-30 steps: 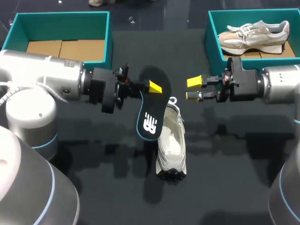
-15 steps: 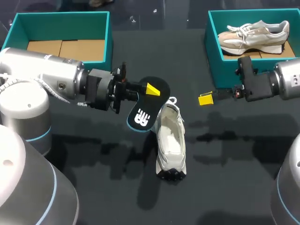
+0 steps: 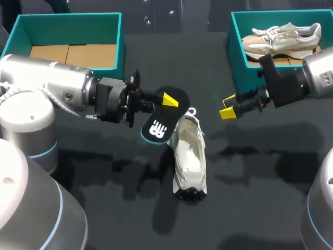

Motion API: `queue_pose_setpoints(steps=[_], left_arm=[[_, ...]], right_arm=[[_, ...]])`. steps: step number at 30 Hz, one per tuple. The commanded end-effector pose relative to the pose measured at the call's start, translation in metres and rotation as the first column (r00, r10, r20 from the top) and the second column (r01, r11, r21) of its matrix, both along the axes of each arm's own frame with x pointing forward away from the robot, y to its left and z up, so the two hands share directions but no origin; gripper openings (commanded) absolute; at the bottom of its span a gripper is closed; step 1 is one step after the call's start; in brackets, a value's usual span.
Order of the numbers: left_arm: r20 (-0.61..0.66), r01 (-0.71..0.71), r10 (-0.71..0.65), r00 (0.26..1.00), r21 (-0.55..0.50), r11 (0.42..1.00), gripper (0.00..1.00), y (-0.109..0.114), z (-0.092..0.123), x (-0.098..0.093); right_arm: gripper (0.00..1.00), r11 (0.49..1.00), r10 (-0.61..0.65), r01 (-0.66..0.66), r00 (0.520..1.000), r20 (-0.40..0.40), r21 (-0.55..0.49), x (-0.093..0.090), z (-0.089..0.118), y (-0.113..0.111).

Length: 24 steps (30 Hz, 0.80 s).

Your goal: Take the shoe out of the shoebox, open the shoe tongue, remove and reinsert the insole, then place the shoe into the shoebox

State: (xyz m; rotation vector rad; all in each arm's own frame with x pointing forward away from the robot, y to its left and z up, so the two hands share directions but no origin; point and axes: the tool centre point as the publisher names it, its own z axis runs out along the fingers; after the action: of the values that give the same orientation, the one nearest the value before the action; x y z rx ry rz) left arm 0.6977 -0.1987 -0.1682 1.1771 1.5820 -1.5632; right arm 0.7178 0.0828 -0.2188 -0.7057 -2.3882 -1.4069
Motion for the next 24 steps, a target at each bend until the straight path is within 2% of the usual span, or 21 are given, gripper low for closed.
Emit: queue_pose_setpoints(steps=[1, 7, 10, 15, 24], left_arm=[[-0.018, -0.033, 0.033, 0.999, -0.013, 0.999, 0.00, -0.001, -0.007, -0.018], [-0.064, -0.052, 0.052, 0.997, -0.006, 0.999, 0.00, -0.002, -0.017, -0.040], [-0.088, -0.061, 0.061, 0.994, 0.003, 0.998, 0.00, -0.004, -0.019, -0.048], [-0.135, -0.060, 0.063, 0.989, 0.022, 0.998, 0.00, -0.013, -0.027, -0.055], [-0.207, -0.056, 0.068, 0.976, 0.063, 0.996, 0.00, -0.023, -0.054, -0.065]], right_arm=[[1.00, 0.993, 0.030, -0.014, 0.991, 0.131, -0.121, -0.018, 0.002, -0.011], [1.00, 0.957, 0.069, 0.006, 0.966, 0.248, -0.290, -0.038, -0.005, -0.014], [1.00, 0.944, 0.077, 0.022, 0.956, 0.284, -0.329, -0.045, -0.011, -0.017], [1.00, 0.912, 0.096, 0.030, 0.954, 0.284, -0.408, -0.052, -0.029, -0.018], [1.00, 0.894, 0.137, -0.013, 0.960, 0.245, -0.449, -0.057, -0.071, -0.014]])
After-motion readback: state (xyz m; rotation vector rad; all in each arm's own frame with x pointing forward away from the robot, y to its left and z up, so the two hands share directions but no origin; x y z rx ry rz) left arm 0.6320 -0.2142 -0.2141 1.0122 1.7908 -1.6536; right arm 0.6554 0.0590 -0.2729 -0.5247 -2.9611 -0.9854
